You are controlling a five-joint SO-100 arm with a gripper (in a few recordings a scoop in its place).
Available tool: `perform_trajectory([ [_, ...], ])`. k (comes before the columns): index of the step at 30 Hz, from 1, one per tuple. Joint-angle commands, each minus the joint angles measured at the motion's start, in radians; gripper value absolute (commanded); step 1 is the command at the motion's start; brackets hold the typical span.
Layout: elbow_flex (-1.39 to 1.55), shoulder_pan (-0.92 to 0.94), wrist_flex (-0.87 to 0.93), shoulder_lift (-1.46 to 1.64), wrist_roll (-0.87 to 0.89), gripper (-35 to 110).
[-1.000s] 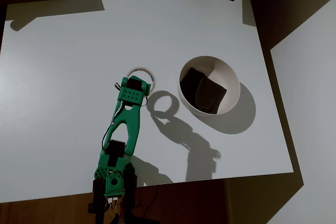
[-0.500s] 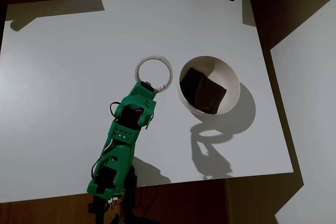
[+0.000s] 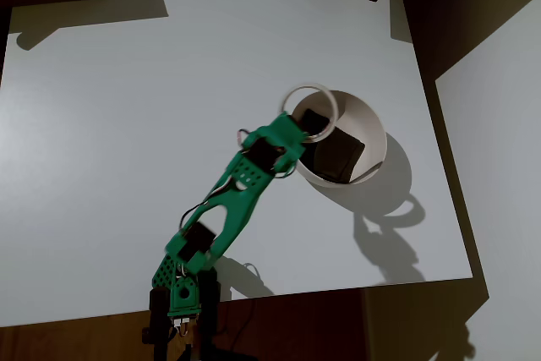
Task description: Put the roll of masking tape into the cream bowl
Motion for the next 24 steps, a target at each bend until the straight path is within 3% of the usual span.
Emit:
perform_trajectory([
  [1,-0.376,0.092,0.014,-0.253,-0.029,-8],
  [9,-0.601,0.181,-0.107,-0.552,-0.137,-8],
  [24,-0.609,0.319,-0.169,-0.859,-0.267,-8],
])
